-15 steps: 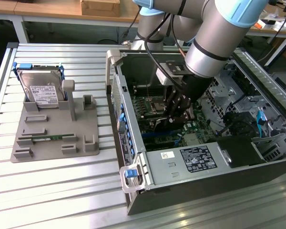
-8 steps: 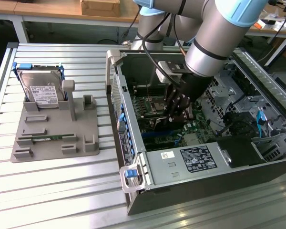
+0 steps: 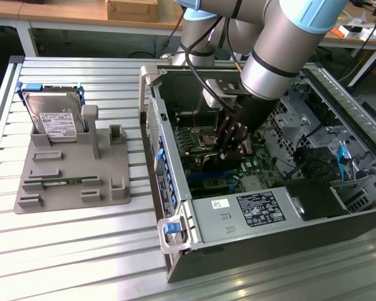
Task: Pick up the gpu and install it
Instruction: 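Insert the gpu into the slot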
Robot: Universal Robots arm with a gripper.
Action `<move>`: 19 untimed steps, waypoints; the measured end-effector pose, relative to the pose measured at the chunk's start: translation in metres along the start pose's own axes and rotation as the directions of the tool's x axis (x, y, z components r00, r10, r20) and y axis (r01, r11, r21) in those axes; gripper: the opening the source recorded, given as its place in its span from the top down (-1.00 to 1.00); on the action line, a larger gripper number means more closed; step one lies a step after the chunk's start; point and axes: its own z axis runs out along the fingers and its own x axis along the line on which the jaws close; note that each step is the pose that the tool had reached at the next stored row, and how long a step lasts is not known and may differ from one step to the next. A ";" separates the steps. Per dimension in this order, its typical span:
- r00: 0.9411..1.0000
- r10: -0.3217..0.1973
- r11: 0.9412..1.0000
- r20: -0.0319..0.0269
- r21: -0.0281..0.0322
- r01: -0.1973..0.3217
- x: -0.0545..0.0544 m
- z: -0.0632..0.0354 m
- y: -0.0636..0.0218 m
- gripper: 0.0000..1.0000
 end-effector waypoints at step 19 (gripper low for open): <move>1.000 0.019 1.000 0.003 -0.002 -0.019 0.000 0.0028 -0.0004 0.47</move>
